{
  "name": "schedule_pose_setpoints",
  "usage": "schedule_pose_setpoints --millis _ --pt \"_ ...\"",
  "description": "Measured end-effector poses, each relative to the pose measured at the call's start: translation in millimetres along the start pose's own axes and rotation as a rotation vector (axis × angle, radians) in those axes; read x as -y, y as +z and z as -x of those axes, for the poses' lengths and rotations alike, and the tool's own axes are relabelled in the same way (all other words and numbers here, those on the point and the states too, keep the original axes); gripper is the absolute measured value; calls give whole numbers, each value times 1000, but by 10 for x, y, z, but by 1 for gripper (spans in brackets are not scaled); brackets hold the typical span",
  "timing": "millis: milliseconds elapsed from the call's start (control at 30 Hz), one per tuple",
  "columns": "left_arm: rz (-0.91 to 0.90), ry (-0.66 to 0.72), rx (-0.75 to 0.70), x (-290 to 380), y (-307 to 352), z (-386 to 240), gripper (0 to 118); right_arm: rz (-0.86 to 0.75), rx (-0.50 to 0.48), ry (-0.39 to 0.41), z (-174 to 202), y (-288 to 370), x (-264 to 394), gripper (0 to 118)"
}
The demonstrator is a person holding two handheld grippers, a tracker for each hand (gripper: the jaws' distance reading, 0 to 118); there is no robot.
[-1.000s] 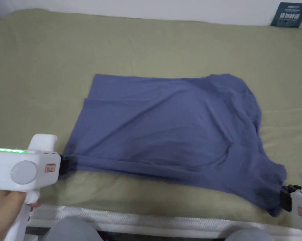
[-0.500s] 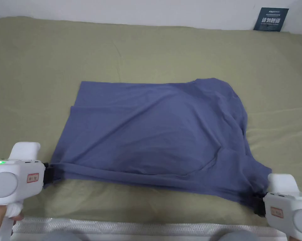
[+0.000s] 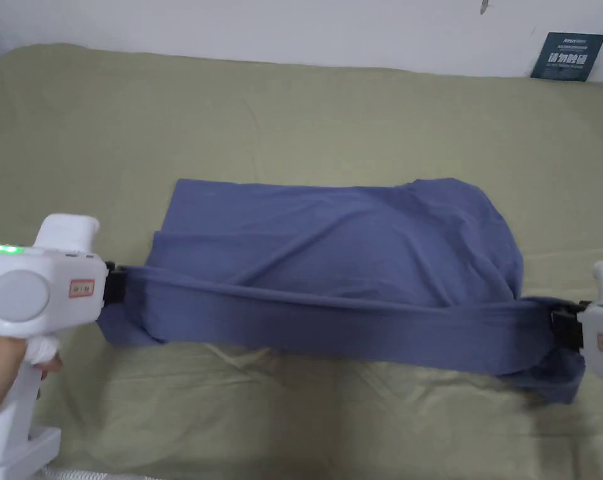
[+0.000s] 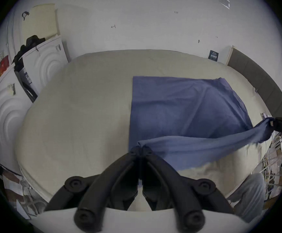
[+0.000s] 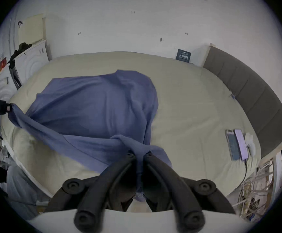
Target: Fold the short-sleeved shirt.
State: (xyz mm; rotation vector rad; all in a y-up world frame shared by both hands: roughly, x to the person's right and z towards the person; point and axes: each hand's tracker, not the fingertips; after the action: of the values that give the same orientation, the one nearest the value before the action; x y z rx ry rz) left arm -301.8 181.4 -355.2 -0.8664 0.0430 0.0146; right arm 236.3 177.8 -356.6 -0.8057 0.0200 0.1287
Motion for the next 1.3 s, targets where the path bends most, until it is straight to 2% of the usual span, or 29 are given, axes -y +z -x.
schedule_pose_setpoints --millis 233,433,533,567,600,633,667,733,800,833,867,900,933,967,1133,1167,1233,1267,1300 --pt "85 -17 -29 -516 -813 -38 3 81 38 60 77 -856 -580 6" --pt "136 22 -33 -588 -1256 -81 3 152 40 52 104 -1426 -635 6" --pt "138 31 -29 -537 -1296 -110 4 181 17 18 79 -1528 -622 7" --pt "130 36 -15 -527 -1272 -92 17 175 3 -5 68 -1504 -613 22" --pt "117 42 -20 -501 -1243 -90 45 169 9 -24 41 -1460 -614 54" --pt "118 43 -18 -476 -1209 -74 87 167 11 -54 22 -1418 -597 98" --pt "105 51 -30 -453 -1150 -47 118 163 16 -74 4 -1348 -570 117" --pt "76 60 -44 -416 -972 6 118 84 27 -77 -72 -1108 -523 103" --pt "69 83 -39 -335 -796 49 117 103 34 -76 -99 -928 -449 100" --pt "65 86 -35 -281 -713 83 115 90 26 -79 -133 -849 -387 94" --pt "63 86 -34 -217 -629 82 106 81 21 -75 -157 -787 -338 70" --pt "64 81 -33 -157 -559 76 81 66 28 -70 -145 -712 -281 36" --pt "67 68 -27 -93 -506 61 38 50 53 -65 -125 -651 -220 0" --pt "72 63 -20 -38 -488 71 0 39 62 -66 -103 -604 -152 0" --pt "98 90 15 125 -427 41 0 41 7 -75 -109 -397 69 0" --pt "101 96 22 136 -440 35 23 47 4 -72 -102 -393 99 0" --pt "117 104 30 143 -527 27 107 58 5 -71 -92 -396 163 0" --pt "157 97 22 149 -613 9 118 72 1 -74 -103 -424 188 0" --pt "158 91 14 159 -667 -2 115 77 -1 -77 -105 -435 213 0"
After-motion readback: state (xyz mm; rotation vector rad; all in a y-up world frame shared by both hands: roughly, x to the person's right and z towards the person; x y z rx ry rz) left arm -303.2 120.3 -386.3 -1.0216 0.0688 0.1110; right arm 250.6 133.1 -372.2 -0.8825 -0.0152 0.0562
